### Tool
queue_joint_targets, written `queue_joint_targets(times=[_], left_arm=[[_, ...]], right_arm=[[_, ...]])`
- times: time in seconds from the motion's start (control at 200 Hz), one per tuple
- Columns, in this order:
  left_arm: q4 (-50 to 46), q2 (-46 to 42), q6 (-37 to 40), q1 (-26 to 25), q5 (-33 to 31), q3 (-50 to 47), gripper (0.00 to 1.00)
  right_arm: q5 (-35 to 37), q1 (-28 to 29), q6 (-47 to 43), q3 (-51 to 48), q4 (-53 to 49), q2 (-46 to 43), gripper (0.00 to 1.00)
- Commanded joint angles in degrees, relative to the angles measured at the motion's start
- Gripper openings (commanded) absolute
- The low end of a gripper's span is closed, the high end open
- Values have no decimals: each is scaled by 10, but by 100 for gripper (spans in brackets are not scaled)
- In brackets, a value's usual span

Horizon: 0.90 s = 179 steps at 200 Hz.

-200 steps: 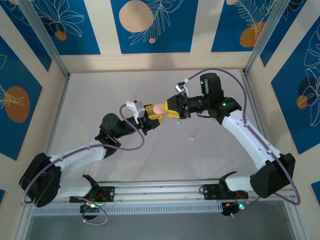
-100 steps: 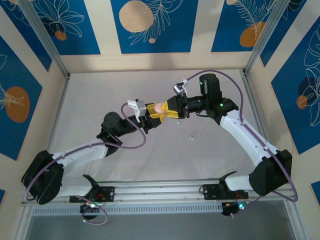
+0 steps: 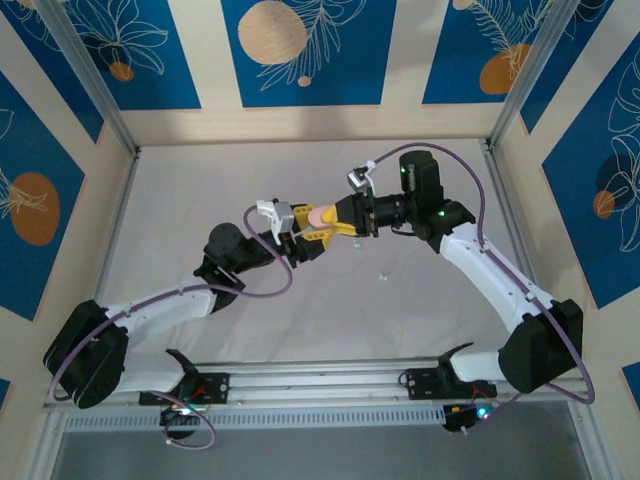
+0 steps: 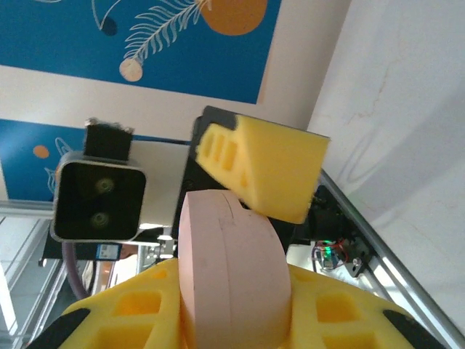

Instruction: Insert wireless bluetooth earbuds into charging case

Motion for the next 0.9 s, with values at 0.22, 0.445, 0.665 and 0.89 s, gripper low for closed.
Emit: queue_joint_targets(times=[0.22,0.445,0.665,0.89], left_arm=[[-51,-65,43,-4,-53,-38,69],[-260,-157,55,1,-161,-22,80],[-486,-182,28,32,-205,37,83],[-633,-165,-105,129,-255,64,89]], right_arm=[[126,-6,-4,-58,2,-41,20],[242,-4,-21,-77,-55,-10,20],[269,23,-40,-63,-77,97,20],[305,56,-39,-6,-69,222,20]])
